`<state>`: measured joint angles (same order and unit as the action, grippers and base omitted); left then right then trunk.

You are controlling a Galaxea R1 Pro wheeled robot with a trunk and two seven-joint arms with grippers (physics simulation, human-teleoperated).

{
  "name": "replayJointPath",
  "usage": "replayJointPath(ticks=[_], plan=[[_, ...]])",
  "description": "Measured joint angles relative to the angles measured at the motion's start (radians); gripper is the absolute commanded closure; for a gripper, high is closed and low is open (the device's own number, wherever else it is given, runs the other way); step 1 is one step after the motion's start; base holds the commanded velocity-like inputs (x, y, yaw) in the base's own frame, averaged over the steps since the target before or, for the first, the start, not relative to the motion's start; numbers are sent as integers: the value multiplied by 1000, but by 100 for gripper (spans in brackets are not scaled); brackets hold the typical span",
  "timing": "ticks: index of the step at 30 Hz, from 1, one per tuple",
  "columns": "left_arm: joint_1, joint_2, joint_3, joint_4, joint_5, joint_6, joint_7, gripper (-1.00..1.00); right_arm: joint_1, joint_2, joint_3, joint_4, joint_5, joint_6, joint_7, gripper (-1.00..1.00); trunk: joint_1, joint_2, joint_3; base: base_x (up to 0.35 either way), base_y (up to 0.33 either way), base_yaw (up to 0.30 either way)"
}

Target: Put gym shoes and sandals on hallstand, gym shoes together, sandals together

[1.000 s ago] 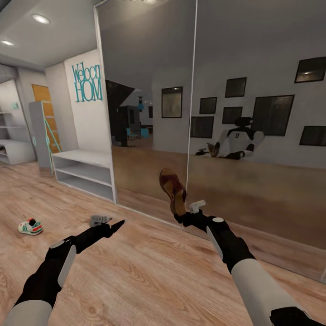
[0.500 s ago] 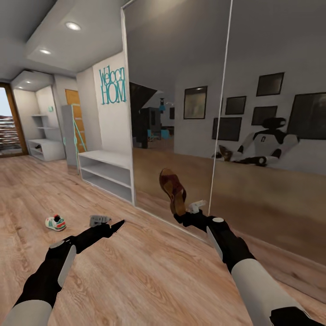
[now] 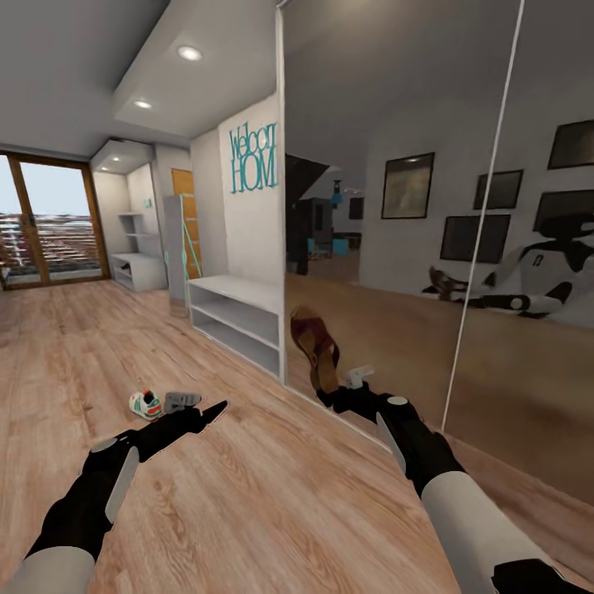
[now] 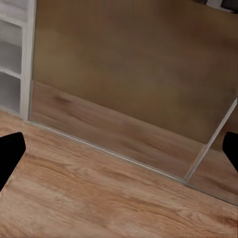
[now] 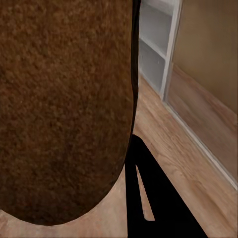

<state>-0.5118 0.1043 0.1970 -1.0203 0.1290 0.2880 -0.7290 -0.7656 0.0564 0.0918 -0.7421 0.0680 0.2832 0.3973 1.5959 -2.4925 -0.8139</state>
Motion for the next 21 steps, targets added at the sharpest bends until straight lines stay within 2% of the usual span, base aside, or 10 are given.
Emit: replayJointPath(ticks=[17,21], plan=[[0,0,1,0,3,0,1,-100,0,0,0,0,0,0,0,100,0,0,10,286,186,292],[0,0,2,0,37,-1,2,-100,0,0,0,0,0,0,0,100,0,0,13,286,187,289]])
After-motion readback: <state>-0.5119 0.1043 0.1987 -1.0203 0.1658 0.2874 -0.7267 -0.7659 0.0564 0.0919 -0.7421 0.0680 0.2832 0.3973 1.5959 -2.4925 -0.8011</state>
